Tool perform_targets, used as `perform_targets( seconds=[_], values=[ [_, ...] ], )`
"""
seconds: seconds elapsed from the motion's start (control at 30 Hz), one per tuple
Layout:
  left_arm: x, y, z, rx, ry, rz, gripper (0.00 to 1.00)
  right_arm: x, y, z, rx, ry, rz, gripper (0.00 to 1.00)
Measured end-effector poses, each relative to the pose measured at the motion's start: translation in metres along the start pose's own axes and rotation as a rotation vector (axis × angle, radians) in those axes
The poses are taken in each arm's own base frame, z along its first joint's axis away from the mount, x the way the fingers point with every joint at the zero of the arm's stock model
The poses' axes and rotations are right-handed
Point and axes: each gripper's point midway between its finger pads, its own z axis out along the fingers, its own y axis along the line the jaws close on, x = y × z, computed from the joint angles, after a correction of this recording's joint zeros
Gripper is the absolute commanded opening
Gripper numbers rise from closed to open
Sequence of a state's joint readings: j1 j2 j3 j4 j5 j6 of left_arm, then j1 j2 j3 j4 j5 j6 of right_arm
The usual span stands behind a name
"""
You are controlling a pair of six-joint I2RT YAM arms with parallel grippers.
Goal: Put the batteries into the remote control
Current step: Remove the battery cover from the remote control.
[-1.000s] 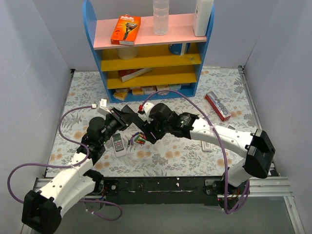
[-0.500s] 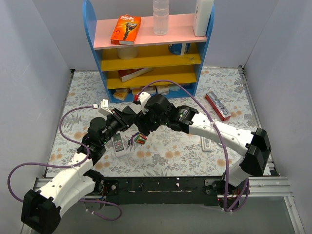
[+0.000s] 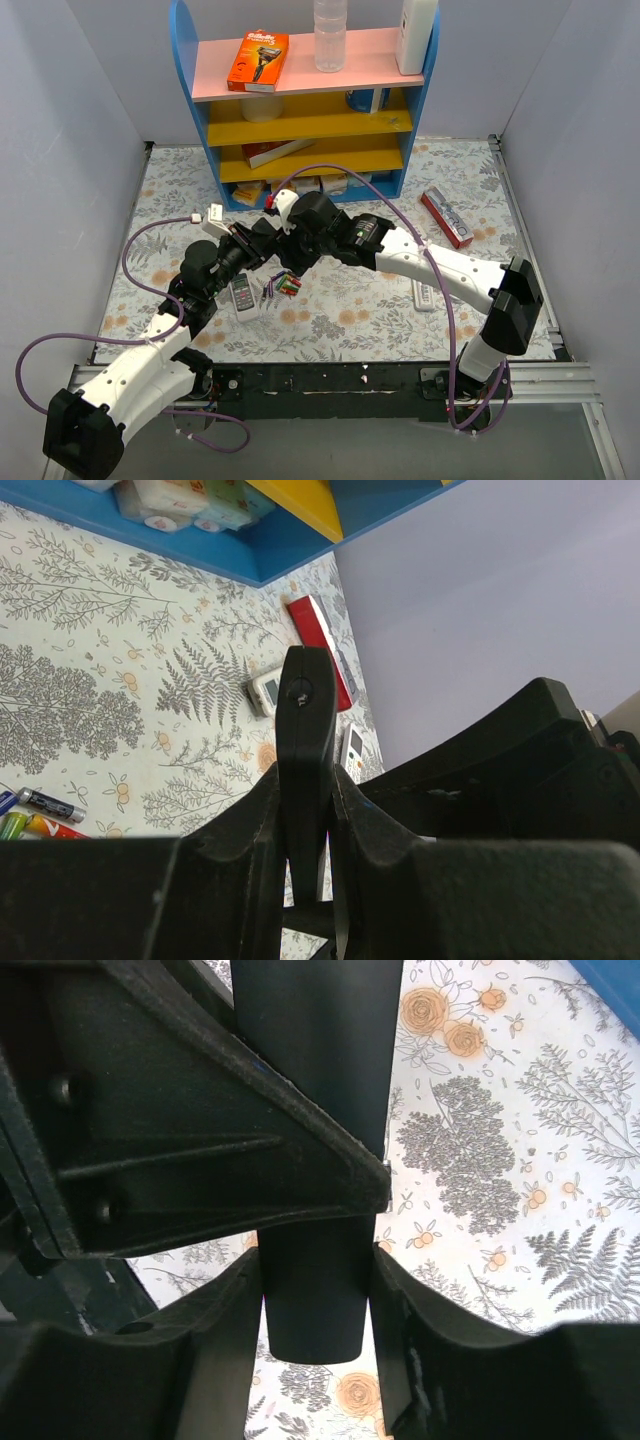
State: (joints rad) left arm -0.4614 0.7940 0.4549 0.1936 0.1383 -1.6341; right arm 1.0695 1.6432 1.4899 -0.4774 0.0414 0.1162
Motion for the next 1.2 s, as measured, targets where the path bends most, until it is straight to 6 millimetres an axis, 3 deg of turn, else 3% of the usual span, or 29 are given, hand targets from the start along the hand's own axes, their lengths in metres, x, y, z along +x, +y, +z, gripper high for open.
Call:
perform_targets(
  seconds=[0.1,0.2,0.7,1.2],
  values=[
    [0.000,0.000,0.000,0.002,0.000,0.003,0.00,0.000,0.000,-0.001,-0.002,0.002,-0.007,0.27],
    [0.000,0.000,0.000,-0.001,0.001,0.004,0.00,0.002,0.002,-0.002,-0.010,0.011,-0.008,0.24],
    [0.023,0.016,0.007,-0.067,0.099,0.022,0.00,0.037,-0.001,0.002,-0.028,-0.040,0.018,0.25],
    [0.023,0.007,0.016,-0.058,0.125,-0.020,0.00,0.038,-0.009,-0.009,-0.015,-0.168,0.018,0.26]
  ],
)
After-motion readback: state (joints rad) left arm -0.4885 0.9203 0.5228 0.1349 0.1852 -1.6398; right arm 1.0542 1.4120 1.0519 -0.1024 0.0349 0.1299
